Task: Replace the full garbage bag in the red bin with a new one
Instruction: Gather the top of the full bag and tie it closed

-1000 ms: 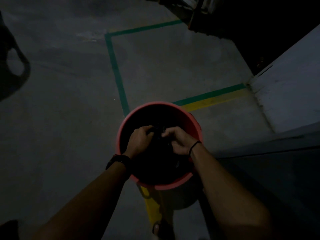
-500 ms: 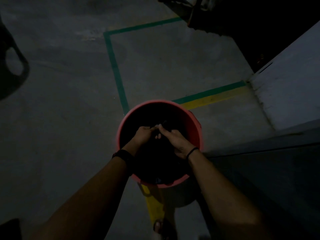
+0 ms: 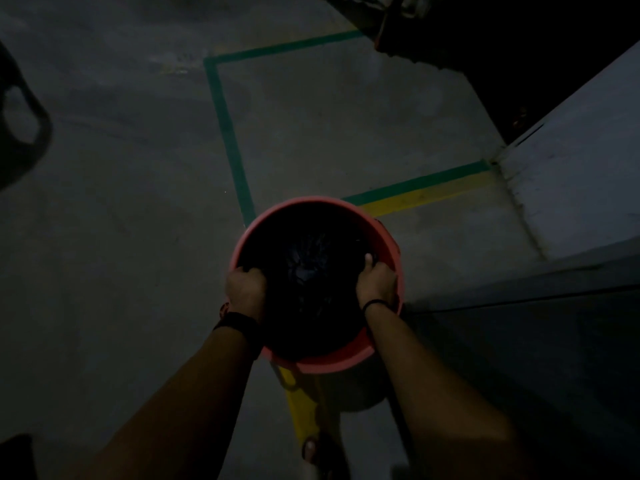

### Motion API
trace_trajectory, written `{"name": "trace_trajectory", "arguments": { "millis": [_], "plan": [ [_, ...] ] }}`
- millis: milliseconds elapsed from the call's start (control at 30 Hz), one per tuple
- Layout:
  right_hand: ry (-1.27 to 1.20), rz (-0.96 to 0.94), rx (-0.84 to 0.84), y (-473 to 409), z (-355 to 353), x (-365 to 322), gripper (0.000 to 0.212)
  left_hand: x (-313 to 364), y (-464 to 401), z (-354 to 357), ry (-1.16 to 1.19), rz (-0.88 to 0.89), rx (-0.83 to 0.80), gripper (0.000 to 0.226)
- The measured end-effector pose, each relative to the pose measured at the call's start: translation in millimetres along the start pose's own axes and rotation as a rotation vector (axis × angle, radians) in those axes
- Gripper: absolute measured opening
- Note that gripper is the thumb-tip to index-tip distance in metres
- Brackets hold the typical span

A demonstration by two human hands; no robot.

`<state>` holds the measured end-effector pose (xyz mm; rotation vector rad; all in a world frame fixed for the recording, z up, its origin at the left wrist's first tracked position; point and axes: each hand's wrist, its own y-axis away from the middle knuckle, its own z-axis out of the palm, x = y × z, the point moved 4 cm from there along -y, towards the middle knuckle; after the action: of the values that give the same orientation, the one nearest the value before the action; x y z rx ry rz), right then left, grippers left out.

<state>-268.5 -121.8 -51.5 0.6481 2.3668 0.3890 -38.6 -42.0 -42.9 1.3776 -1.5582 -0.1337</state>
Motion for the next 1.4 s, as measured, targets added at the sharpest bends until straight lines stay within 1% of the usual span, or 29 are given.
{"name": "trace_trajectory", "arguments": {
  "millis": [100,167,200,233,267,333,367,400,433,467,500,533,567,633,667,700,767,867,967,1033,1100,1133,1167,1233,1267,1333,1400],
  "plan": [
    [-0.068,0.214,-0.028,-8.4,13.4,30.8,0.053,-23.3,-3.9,-3.0,-0.014,-0.097,0.020,0.037],
    [-0.259,0.389,-0.056,-7.9,22.9,44.7,0.046,-31.3,-5.4,-0.6,-0.011,-0.126,0.018,0.036],
    [-0.330,0.434,-0.048,-7.0,24.6,46.4,0.043,-31.0,-4.4,0.9,-0.036,-0.090,0.018,0.034],
    [-0.349,0.437,-0.046,-7.6,25.8,44.4,0.045,-27.1,-3.9,2.0,-0.095,-0.010,0.019,0.032],
    [-0.317,0.387,-0.010,-9.0,25.0,38.3,0.045,-20.5,-3.6,2.4,-0.173,0.105,0.015,0.029],
    [-0.230,0.177,0.064,-7.2,18.8,16.5,0.040,-7.7,-3.4,-1.0,-0.349,0.395,0.013,0.023],
    [-0.208,0.025,0.043,-4.0,17.8,2.9,0.043,-2.7,-3.6,-3.6,-0.424,0.538,0.026,0.021],
    [-0.184,-0.150,-0.031,3.8,16.8,-12.4,0.052,-1.3,-5.7,-6.8,-0.498,0.641,0.063,0.022],
    [-0.119,-0.310,-0.146,11.3,20.9,-23.6,0.063,-2.4,-9.3,-11.8,-0.569,0.696,0.132,0.026],
    [-0.019,-0.437,-0.273,21.5,26.3,-33.0,0.074,-7.2,-13.9,-18.2,-0.605,0.694,0.218,0.031],
    [0.101,-0.521,-0.396,28.7,37.1,-34.6,0.084,-14.6,-17.8,-24.8,-0.589,0.647,0.293,0.034],
    [0.246,-0.573,-0.499,36.5,47.2,-33.7,0.093,-23.5,-19.6,-30.6,-0.548,0.561,0.336,0.035],
    [0.392,-0.600,-0.563,40.8,58.0,-28.8,0.101,-32.5,-20.1,-33.7,-0.483,0.446,0.317,0.040],
    [0.635,-0.628,-0.599,45.0,76.1,-20.8,0.109,-49.9,-21.3,-30.2,-0.351,0.248,0.178,0.053],
    [0.721,-0.629,-0.575,44.9,81.7,-18.6,0.107,-55.8,-21.3,-26.1,-0.332,0.228,0.107,0.059],
    [0.770,-0.628,-0.540,44.1,86.9,-18.3,0.100,-59.1,-19.6,-22.0,-0.363,0.258,0.056,0.066],
    [0.744,-0.652,-0.479,42.2,91.6,-24.2,0.075,-62.9,-16.8,-16.3,-0.512,0.345,0.031,0.077],
    [0.598,-0.727,-0.473,37.9,95.3,-39.2,0.046,-66.0,-16.4,-10.5,-0.628,0.388,0.099,0.084],
    [0.528,-0.720,-0.480,34.2,92.9,-48.8,0.032,-65.6,-16.5,-1.0,-0.766,0.409,0.095,0.095],
    [0.497,-0.713,-0.502,34.8,91.4,-52.3,0.026,-66.1,-16.7,2.6,-0.873,0.394,0.090,0.094],
    [0.438,-0.701,-0.515,34.8,87.8,-55.6,0.015,-59.9,-14.2,2.5,-0.968,0.350,0.096,0.091],
    [0.409,-0.692,-0.524,34.7,85.8,-57.1,0.012,-56.3,-13.8,1.1,-1.012,0.360,0.134,0.091],
    [0.389,-0.688,-0.530,34.7,84.0,-58.1,0.013,-53.8,-13.0,-0.2,-1.003,0.339,0.119,0.092],
    [0.362,-0.686,-0.522,35.0,80.6,-58.2,0.012,-55.5,-16.3,1.8,-0.903,0.296,0.044,0.092],
    [0.342,-0.686,-0.513,35.2,78.7,-57.9,0.014,-57.6,-18.5,2.6,-0.894,0.292,0.056,0.093],
    [0.279,-0.677,-0.497,36.0,75.4,-56.1,0.025,-60.1,-20.7,2.5,-0.926,0.280,0.097,0.096],
    [0.190,-0.640,-0.479,37.1,73.3,-55.8,0.036,-61.1,-19.7,3.8,-0.916,0.284,0.104,0.097]
  ]
}}
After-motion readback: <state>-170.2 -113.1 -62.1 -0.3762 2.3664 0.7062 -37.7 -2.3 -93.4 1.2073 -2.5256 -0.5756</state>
